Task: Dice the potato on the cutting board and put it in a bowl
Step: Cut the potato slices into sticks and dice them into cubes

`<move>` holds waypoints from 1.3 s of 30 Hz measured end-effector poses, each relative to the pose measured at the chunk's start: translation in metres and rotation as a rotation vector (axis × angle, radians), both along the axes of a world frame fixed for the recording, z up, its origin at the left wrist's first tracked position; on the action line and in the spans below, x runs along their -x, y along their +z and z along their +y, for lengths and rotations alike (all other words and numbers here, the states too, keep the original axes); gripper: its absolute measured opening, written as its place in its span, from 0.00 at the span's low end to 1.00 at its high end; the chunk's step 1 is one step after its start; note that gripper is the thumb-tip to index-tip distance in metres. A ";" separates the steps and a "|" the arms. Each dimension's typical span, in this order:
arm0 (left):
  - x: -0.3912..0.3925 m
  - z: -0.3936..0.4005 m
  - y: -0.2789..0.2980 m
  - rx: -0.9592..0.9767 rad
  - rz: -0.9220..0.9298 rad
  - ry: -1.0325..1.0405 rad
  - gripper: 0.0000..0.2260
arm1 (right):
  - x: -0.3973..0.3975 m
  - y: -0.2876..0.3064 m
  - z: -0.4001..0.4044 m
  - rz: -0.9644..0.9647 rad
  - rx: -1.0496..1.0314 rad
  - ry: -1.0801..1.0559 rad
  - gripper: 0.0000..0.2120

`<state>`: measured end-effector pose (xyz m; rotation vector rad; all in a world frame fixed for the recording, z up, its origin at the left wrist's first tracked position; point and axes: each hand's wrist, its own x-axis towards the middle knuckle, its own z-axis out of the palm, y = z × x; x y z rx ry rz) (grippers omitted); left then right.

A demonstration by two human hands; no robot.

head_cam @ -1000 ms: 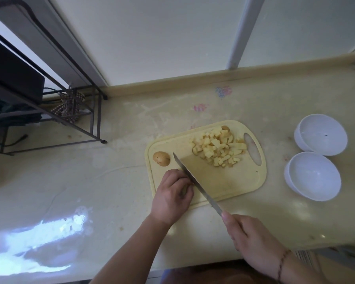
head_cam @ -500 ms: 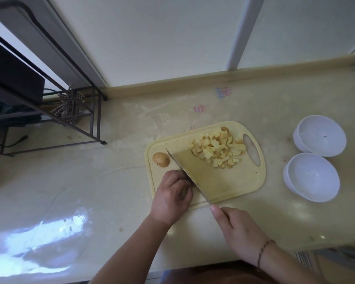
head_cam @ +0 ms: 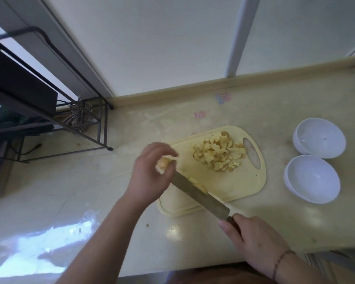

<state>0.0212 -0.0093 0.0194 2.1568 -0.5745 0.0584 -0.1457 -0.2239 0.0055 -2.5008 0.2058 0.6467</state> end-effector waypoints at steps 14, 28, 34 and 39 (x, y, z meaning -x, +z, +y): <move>-0.053 -0.067 -0.025 -1.065 0.383 -0.909 0.09 | -0.009 -0.004 0.013 0.066 -0.069 0.001 0.28; -0.056 -0.073 -0.019 -1.265 0.085 -1.132 0.10 | -0.014 -0.002 0.017 0.072 -0.094 0.012 0.22; -0.060 -0.073 -0.023 -1.253 -0.009 -1.124 0.11 | -0.015 0.002 0.015 0.053 -0.102 0.010 0.26; -0.063 -0.080 -0.021 -1.150 -0.127 -1.180 0.12 | -0.014 0.000 0.014 0.072 -0.093 0.010 0.23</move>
